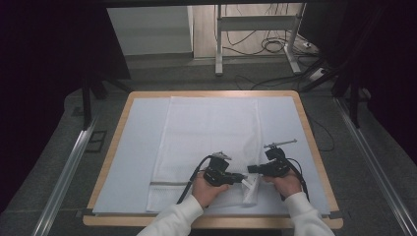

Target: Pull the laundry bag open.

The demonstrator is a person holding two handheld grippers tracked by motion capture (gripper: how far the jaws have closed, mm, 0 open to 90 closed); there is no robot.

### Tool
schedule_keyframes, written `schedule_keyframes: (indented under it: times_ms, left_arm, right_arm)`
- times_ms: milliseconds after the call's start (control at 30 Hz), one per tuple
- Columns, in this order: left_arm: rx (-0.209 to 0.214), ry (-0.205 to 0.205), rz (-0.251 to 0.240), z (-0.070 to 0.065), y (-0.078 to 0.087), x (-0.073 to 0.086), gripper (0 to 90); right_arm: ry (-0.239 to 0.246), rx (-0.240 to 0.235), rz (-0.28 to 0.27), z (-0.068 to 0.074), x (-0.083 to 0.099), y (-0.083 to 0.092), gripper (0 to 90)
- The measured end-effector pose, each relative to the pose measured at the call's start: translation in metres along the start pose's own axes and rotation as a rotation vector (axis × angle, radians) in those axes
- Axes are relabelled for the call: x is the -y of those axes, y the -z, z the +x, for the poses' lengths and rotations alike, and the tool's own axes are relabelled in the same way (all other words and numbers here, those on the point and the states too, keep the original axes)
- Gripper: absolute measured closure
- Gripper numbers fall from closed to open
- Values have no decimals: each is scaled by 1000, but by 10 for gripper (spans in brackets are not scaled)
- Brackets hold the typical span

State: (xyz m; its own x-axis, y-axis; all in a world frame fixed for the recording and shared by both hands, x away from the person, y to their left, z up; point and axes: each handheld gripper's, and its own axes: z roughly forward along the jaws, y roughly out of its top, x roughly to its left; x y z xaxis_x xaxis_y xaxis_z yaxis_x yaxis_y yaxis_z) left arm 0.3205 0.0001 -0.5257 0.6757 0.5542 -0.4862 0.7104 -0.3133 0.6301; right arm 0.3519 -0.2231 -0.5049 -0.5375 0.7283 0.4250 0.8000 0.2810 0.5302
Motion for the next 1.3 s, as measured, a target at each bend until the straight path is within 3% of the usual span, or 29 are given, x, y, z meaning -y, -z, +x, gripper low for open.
schedule_keyframes:
  times_ms: [233, 433, 533, 733, 800, 1100, 1300]
  left_arm:
    - [-8, 5, 21, 2, -4, 2, 869]
    - [-10, 20, 13, 7, 6, 4, 869]
    - [-24, -3, 21, 3, 7, 4, 869]
    - [-41, -1, 29, 5, 8, 4, 868]
    - [-36, 13, 21, 6, 9, 5, 869]
    - [-40, 7, 26, 8, 13, 6, 868]
    - [-24, 39, 8, 13, 21, 10, 868]
  right_arm:
    - [-3, 4, -3, 0, 0, 0, 886]
    - [-6, -3, -6, -1, 0, 1, 886]
    - [-5, -2, -6, -1, 0, 1, 886]
    - [-7, 10, -6, -1, 0, 1, 886]
    - [-7, 9, -10, -1, 0, 1, 886]
    - [-8, 11, -12, -1, 0, 1, 886]
    - [-8, 7, -18, -1, 0, 2, 885]
